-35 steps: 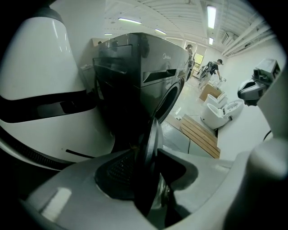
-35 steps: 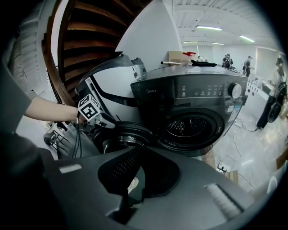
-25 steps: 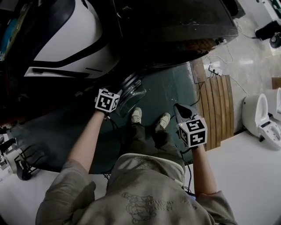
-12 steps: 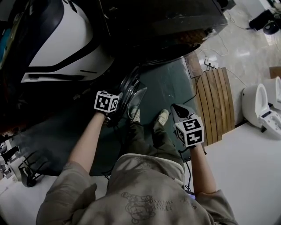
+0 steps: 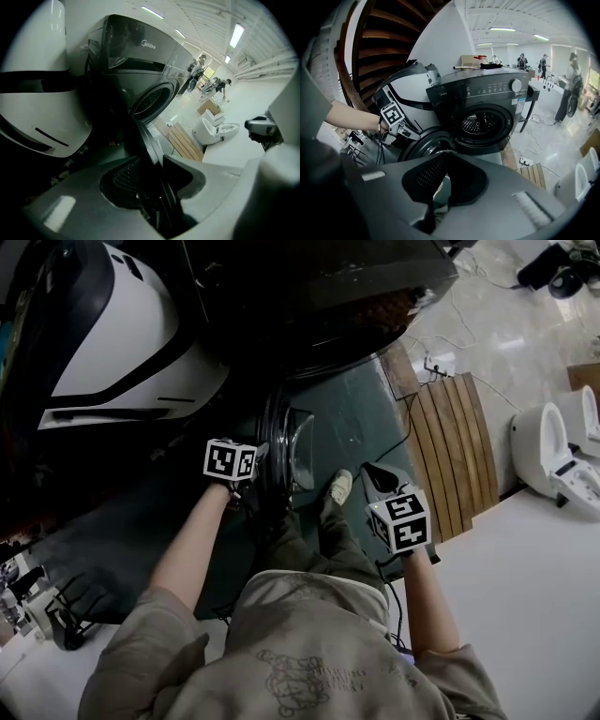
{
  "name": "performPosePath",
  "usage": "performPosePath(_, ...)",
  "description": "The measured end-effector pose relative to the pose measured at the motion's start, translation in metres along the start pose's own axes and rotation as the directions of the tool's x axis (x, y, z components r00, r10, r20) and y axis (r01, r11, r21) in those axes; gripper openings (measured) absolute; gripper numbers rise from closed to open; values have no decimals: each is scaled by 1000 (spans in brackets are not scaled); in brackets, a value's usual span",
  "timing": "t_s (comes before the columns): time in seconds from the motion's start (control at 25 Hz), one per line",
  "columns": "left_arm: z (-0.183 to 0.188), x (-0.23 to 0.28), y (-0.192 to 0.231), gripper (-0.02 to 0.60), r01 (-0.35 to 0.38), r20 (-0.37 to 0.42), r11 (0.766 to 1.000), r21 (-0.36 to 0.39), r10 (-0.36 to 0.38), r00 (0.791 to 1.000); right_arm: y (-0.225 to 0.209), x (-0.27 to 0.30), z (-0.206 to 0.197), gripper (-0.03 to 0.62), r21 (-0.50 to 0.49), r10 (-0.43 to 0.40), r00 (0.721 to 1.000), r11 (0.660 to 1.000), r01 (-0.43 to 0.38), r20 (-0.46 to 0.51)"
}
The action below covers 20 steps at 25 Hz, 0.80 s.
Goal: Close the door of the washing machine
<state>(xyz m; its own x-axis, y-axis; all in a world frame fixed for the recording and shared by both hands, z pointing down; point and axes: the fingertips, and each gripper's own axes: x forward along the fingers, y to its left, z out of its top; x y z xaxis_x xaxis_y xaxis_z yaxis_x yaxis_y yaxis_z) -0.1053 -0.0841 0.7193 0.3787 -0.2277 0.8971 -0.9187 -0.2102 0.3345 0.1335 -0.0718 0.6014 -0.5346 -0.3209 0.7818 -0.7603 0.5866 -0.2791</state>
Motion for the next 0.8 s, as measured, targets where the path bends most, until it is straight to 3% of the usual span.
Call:
performPosePath(0.16,6,9,-20,157,32,15,997,-66,-31,999,-12,-6,-5,28,18,-11,1000,1000,11,5)
performPosePath(0.28,14,17,-32,158,54,46,986,-157,-47,998,-21,-10,-6,28,33,-20,1000,999,20,11)
performPosePath(0.4,22,25,-42,157,85,85,959,-270,-64,994,-30,-14,-8,28,50,-32,999,998,31,19)
performPosePath(0.6,39,40,-61,167,132,125,922,-365,-92,988,-46,-19,-13,28,85,-54,998,995,51,28)
performPosePath(0.8,58,52,-75,172,194,182,857,-477,-119,976,-55,-17,-14,28,107,-69,997,992,66,26)
